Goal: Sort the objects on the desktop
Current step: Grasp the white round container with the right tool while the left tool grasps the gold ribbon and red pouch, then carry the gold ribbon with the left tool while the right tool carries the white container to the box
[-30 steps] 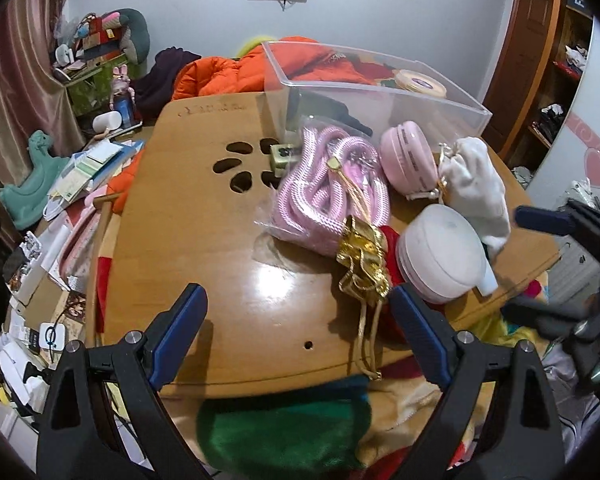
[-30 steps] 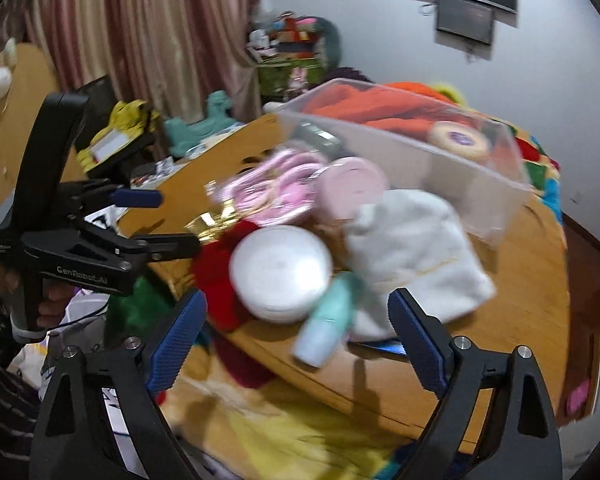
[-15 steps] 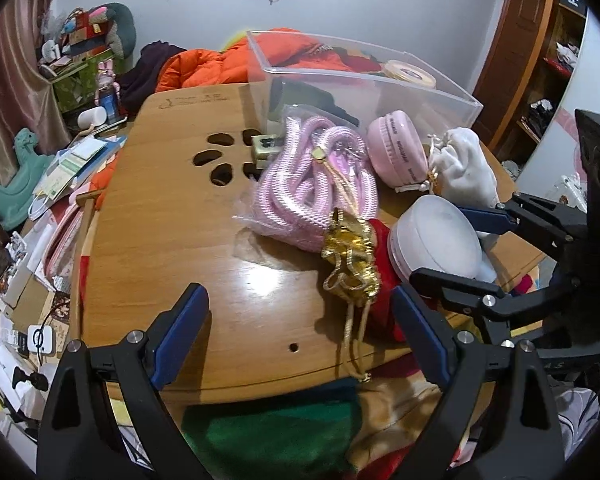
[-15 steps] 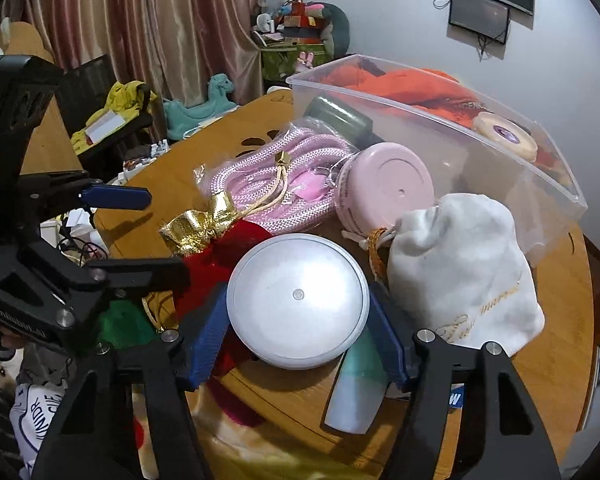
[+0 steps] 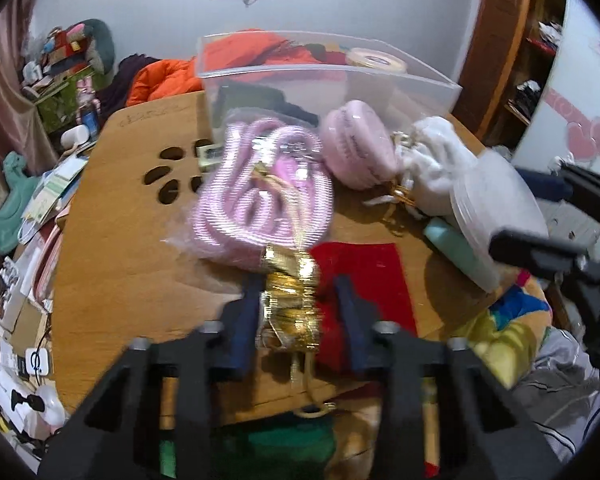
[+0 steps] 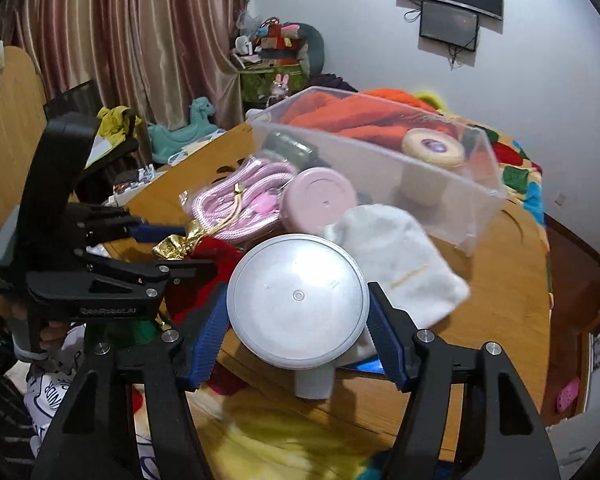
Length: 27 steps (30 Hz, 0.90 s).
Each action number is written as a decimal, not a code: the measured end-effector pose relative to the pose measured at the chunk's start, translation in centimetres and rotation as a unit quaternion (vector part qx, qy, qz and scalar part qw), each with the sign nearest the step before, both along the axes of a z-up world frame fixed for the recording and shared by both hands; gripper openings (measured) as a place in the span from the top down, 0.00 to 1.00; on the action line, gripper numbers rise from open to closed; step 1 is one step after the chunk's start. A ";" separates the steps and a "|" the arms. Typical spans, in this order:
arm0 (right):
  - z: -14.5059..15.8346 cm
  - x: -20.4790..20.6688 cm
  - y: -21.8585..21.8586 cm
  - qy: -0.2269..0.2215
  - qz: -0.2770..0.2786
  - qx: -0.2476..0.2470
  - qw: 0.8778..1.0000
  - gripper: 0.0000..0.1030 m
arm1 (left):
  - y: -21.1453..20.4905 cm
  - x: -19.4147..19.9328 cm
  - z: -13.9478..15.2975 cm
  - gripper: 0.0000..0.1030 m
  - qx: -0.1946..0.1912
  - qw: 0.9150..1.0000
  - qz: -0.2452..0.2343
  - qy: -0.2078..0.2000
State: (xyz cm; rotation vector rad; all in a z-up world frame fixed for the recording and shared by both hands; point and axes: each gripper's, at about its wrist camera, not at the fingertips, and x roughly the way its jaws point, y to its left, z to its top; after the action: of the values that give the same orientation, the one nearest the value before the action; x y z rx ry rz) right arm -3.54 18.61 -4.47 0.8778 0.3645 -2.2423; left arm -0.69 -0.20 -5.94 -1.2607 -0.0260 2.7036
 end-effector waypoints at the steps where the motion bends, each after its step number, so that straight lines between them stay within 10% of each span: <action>1: 0.2 -0.1 0.2 0.001 -0.005 -0.002 1.000 0.39 | 0.1 0.1 0.1 0.72 0.000 1.000 -0.001 0.002; 27: 4.2 -2.7 4.0 0.042 -0.061 -0.047 0.996 0.39 | -0.7 1.0 8.5 0.78 -0.010 0.991 0.024 0.132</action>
State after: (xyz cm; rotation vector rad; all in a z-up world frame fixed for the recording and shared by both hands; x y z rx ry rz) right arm -6.19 22.65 -0.27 0.7770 0.2481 -2.3946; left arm 0.27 -0.85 2.59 -0.9071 0.0018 2.8944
